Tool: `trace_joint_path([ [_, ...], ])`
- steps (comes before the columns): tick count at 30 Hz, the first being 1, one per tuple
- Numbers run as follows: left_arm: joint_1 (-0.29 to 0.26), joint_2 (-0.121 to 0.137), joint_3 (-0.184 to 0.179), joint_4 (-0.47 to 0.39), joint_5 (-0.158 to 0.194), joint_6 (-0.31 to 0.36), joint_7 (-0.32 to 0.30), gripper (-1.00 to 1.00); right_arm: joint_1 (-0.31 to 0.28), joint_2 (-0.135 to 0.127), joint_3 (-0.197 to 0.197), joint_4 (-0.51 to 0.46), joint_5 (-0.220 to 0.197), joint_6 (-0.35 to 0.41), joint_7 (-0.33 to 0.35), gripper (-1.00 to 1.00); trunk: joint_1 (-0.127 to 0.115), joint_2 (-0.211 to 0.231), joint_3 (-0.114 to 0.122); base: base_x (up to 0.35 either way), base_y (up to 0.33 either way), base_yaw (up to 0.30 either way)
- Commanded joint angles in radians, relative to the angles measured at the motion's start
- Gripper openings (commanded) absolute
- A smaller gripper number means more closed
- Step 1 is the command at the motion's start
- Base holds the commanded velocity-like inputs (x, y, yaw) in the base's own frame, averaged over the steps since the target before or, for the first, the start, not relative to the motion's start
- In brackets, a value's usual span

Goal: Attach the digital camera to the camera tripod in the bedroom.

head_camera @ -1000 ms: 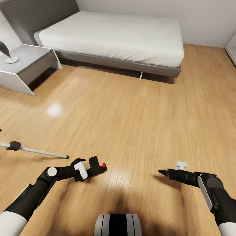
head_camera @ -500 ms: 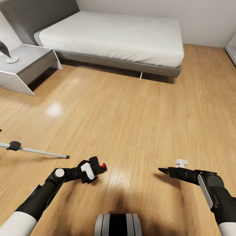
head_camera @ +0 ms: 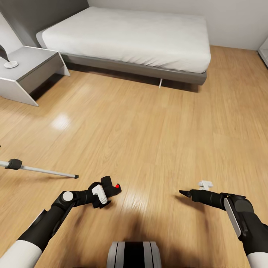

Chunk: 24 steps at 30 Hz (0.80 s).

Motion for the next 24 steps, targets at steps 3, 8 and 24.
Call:
trace_joint_path([
  [3, 0.000, 0.001, -0.001, -0.002, -0.001, 0.007, -0.003, 1.00, -0.001, 0.000, -0.001, 0.003, -0.009, 0.008, -0.001, 1.00, 0.001, -0.001, -0.012, 0.000, 0.000, 0.000],
  [8, 0.000, 0.007, -0.001, -0.003, -0.001, 0.005, -0.002, 1.00, -0.001, 0.000, -0.003, 0.041, -0.013, 0.006, 0.000, 1.00, 0.003, -0.002, -0.032, 0.000, 0.000, 0.000],
  [24, -0.001, 0.041, 0.007, -0.014, 0.002, -0.003, -0.003, 1.00, -0.001, 0.003, -0.003, -0.006, -0.025, 0.018, 0.010, 1.00, 0.011, -0.006, -0.094, 0.000, 0.000, 0.000],
])
